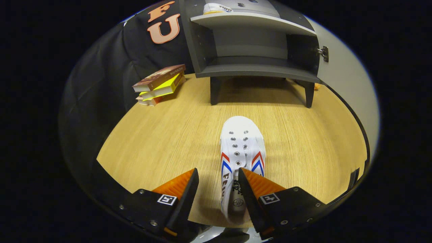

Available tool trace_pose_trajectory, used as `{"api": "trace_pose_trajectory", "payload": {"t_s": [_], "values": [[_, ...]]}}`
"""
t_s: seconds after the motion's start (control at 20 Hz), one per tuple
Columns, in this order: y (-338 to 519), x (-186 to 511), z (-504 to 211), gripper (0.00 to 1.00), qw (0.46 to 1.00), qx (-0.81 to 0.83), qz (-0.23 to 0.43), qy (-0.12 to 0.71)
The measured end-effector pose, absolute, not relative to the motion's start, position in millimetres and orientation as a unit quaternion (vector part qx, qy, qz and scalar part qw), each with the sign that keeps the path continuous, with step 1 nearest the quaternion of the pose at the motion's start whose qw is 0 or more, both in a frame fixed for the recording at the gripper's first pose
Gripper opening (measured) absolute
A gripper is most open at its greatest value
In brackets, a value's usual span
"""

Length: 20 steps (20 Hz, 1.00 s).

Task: Open the shoe cabinet door, grab the shoes and put them into the shoe cabinet, then close the shoe cabinet door.

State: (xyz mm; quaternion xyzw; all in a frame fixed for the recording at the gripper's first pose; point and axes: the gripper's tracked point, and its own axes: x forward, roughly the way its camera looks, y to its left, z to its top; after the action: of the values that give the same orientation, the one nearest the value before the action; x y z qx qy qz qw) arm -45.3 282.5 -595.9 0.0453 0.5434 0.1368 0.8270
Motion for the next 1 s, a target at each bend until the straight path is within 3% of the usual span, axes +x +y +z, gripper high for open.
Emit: {"api": "trace_pose_trajectory", "payload": {"t_s": [0.15,0.2,0.25,0.3,0.45,0.5,1.0], "values": [[282,-43,-613,0.68,0.827,0.033,0.118,0.549],[274,-41,-615,0.62,0.834,0.023,0.102,0.542],[269,-41,-617,0.54,0.835,0.024,0.092,0.542],[268,-41,-614,0.3,0.833,0.033,0.087,0.545],[275,-44,-614,0.14,0.812,0.078,0.083,0.573],[276,-42,-616,0.03,0.809,0.082,0.079,0.576],[261,-9,-568,0.0,0.815,0.114,0.083,0.562]]}}
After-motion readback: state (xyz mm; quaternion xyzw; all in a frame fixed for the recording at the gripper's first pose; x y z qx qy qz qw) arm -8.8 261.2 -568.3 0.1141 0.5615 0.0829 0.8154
